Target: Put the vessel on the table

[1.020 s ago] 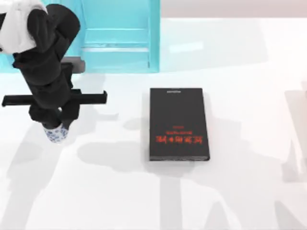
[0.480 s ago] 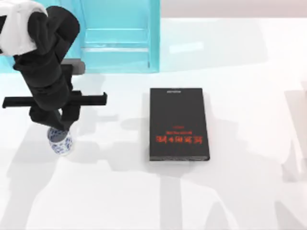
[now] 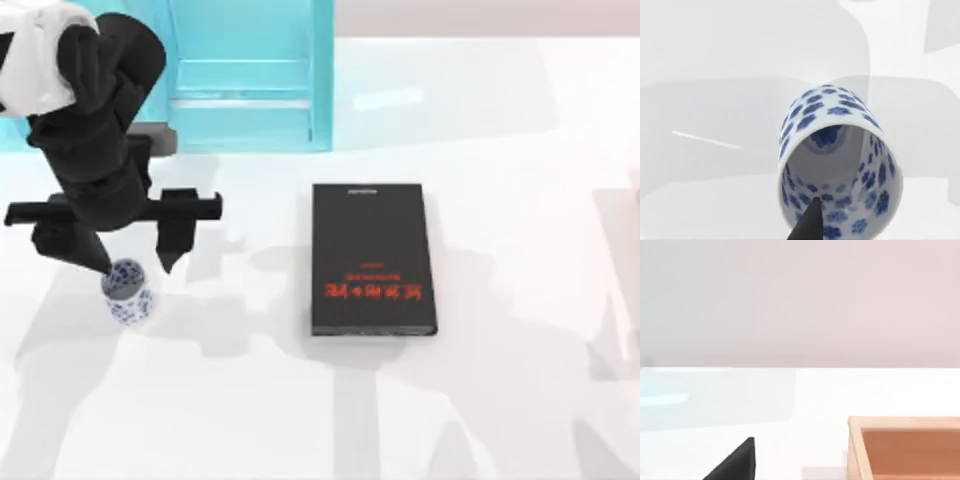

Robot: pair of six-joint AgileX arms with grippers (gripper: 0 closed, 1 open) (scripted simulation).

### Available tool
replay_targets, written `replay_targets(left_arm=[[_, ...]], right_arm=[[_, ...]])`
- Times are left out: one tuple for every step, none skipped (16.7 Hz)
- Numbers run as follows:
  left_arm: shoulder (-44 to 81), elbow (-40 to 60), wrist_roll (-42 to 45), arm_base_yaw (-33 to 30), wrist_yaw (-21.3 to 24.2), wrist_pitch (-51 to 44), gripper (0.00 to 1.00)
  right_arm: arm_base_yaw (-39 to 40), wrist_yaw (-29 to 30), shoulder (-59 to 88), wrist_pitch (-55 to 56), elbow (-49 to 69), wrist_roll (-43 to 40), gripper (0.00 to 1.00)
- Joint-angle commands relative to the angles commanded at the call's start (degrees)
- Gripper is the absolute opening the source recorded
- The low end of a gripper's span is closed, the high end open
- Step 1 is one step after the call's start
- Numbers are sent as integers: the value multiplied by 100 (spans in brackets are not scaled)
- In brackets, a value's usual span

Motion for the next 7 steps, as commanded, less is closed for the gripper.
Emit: replay_targets(left_arm=[[0,0,0,0,0,0,98],[0,0,0,0,0,0,100],[0,0,0,0,0,0,100],[0,0,0,0,0,0,100],[0,0,0,0,0,0,100],[0,0,0,0,0,0,100],[0,0,0,0,0,0,100]], right_arm=[[0,0,0,0,0,0,100],[0,0,0,0,0,0,100],[0,0,0,0,0,0,100],[0,0,0,0,0,0,100],[0,0,0,0,0,0,100],[0,0,0,0,0,0,100],[0,0,0,0,0,0,100]])
